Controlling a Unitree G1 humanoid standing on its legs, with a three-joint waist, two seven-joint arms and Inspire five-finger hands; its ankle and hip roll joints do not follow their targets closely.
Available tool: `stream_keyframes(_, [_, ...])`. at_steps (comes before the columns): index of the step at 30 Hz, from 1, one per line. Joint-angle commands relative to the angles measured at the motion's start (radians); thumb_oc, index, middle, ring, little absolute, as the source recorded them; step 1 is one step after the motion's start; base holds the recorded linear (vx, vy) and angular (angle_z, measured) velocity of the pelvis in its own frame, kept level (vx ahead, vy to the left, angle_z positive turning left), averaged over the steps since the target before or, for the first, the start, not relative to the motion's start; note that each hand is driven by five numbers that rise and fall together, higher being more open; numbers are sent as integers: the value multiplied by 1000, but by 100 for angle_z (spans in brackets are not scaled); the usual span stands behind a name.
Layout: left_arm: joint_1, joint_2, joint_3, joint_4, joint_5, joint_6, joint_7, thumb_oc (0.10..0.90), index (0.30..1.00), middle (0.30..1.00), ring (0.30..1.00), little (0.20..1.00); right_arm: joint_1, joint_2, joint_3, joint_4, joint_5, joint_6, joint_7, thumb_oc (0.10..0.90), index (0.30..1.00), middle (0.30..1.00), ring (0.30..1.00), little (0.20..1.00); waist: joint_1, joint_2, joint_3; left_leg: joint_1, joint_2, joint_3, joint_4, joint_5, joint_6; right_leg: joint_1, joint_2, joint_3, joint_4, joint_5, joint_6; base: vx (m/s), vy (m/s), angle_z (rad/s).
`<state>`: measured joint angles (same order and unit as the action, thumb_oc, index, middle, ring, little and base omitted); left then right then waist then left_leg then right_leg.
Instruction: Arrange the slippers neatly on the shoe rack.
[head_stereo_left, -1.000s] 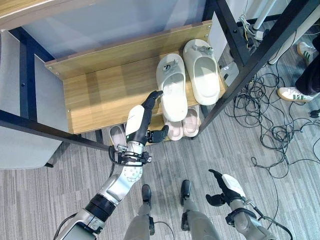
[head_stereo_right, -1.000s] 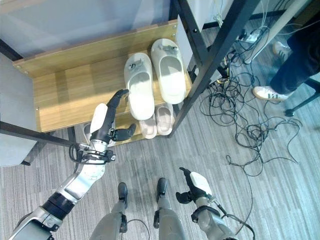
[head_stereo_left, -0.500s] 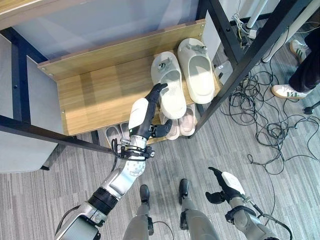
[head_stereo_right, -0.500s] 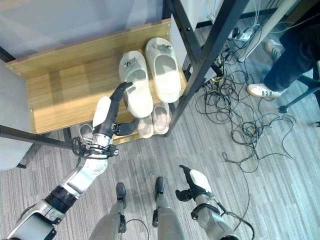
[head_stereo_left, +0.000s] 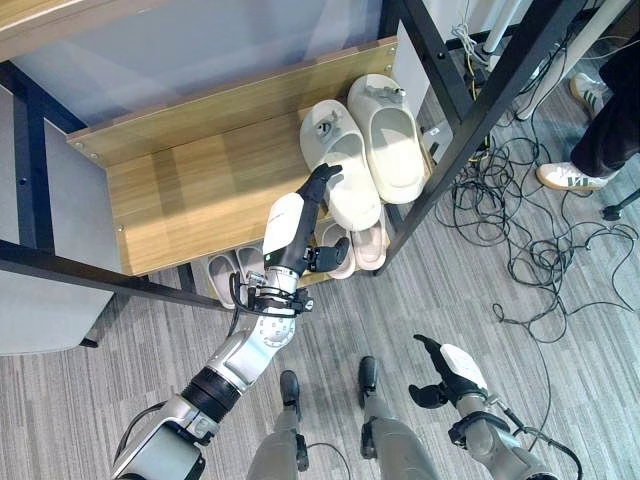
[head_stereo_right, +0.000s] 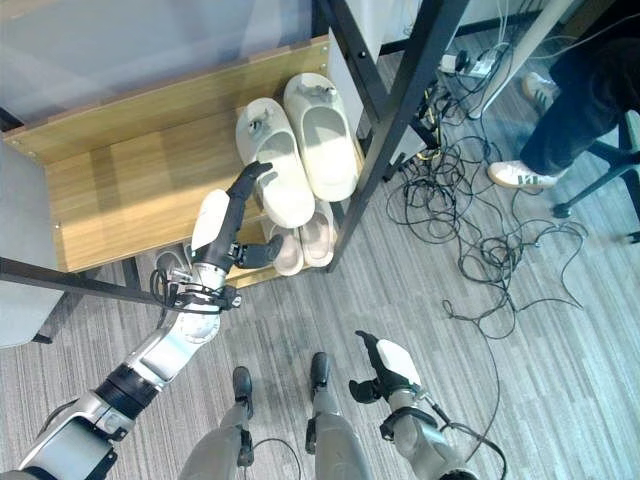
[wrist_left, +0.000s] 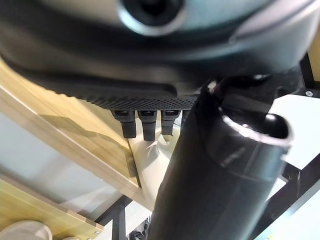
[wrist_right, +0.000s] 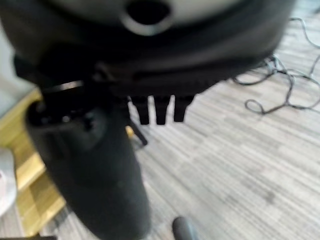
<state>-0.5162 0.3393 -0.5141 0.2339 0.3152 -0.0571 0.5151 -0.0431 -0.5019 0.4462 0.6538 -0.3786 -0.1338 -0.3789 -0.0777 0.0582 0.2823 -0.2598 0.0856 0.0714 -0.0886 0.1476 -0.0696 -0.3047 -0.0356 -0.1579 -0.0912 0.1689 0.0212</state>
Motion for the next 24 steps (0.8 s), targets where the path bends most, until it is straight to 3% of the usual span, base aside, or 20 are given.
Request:
stream_keyframes(1, [-136, -52, 4, 24, 28, -51, 41, 800, 900, 900, 900, 900, 41, -57, 5, -70, 8, -37, -42, 800, 900, 900, 900, 900, -23, -25, -79, -20, -20, 6, 1, -55, -5, -56, -2, 44, 98, -145, 37, 0, 0, 0])
stream_keyframes(14, [-58, 11, 107, -35, 7, -57, 46, 800, 900, 900, 900, 900, 68, -44, -22, -71, 7, -37, -26, 800, 900, 900, 900, 900, -9, -16, -100, -6, -25, 4, 1, -58, -5, -34, -4, 33, 98, -154, 33, 0, 0, 0])
stream_keyframes(18, [43, 55, 177, -178, -57, -107, 3, 800, 900, 900, 900, 900, 76, -28, -36, -70, 11, -34, -6, 800, 900, 900, 900, 900, 13, -14, -112, 5, -27, -7, 1, -57, -6, -11, -5, 18, 94, -159, 33, 5, -9, 4])
stream_keyframes(24, [153, 73, 192, -321, -164, -150, -83, 800, 900, 900, 900, 900, 76, -12, -41, -61, 13, -25, 4, 800, 900, 900, 900, 900, 35, -10, -119, 16, -32, -18, 1, -55, -4, 11, -7, 2, 98, -170, 31, -4, -6, 13])
